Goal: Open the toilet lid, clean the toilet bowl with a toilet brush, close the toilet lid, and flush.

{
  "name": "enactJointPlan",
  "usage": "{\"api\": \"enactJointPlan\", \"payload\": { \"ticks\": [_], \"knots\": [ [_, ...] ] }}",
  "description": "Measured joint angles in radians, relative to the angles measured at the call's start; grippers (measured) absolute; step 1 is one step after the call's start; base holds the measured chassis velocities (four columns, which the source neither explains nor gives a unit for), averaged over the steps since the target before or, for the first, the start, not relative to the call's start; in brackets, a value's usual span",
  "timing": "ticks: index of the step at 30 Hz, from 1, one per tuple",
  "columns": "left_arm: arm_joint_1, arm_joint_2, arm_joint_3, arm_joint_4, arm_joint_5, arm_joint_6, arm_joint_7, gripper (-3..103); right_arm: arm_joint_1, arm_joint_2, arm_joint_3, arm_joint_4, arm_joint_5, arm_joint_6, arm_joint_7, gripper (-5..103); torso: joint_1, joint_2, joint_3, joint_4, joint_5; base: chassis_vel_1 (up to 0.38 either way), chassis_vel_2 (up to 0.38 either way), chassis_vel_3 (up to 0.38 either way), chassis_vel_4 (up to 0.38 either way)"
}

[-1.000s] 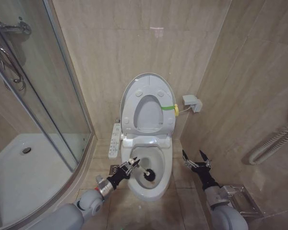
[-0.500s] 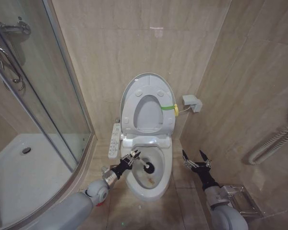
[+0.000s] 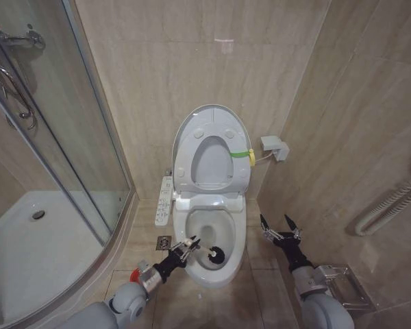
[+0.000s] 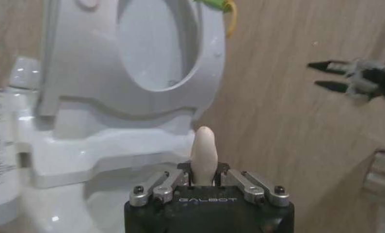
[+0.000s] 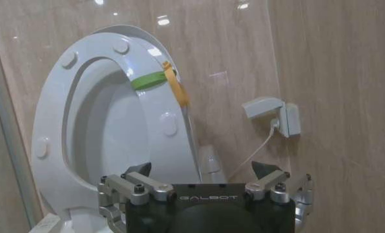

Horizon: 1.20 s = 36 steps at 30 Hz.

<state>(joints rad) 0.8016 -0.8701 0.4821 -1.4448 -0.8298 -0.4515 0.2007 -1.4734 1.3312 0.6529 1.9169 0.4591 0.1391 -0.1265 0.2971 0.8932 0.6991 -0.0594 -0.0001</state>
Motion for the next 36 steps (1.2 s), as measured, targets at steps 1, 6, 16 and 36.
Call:
{"api": "enactJointPlan", "payload": {
  "ticks": [1, 6, 16, 36],
  "knots": [
    [-0.006, -0.005, -0.005, 0.021, 0.000, -0.002, 0.006, 22, 0.000, 0.000, 0.000, 0.000, 0.000, 0.000, 0.000, 100, 0.000, 0.000, 0.000, 0.0000, 0.0000, 0.000, 0.000, 0.000, 0.000],
    [-0.080, -0.027, -0.009, 0.094, -0.023, -0.003, 0.015, 22, 0.000, 0.000, 0.000, 0.000, 0.000, 0.000, 0.000, 100, 0.000, 0.000, 0.000, -0.0002, -0.0001, 0.000, 0.000, 0.000, 0.000],
    [-0.137, -0.020, 0.023, 0.015, -0.068, 0.008, -0.003, 22, 0.000, 0.000, 0.000, 0.000, 0.000, 0.000, 0.000, 100, 0.000, 0.000, 0.000, -0.0004, 0.0001, 0.000, 0.000, 0.000, 0.000],
    [0.056, 0.091, -0.053, -0.079, -0.010, 0.006, 0.001, 22, 0.000, 0.000, 0.000, 0.000, 0.000, 0.000, 0.000, 100, 0.000, 0.000, 0.000, -0.0001, 0.0000, 0.000, 0.000, 0.000, 0.000]
  ]
}}
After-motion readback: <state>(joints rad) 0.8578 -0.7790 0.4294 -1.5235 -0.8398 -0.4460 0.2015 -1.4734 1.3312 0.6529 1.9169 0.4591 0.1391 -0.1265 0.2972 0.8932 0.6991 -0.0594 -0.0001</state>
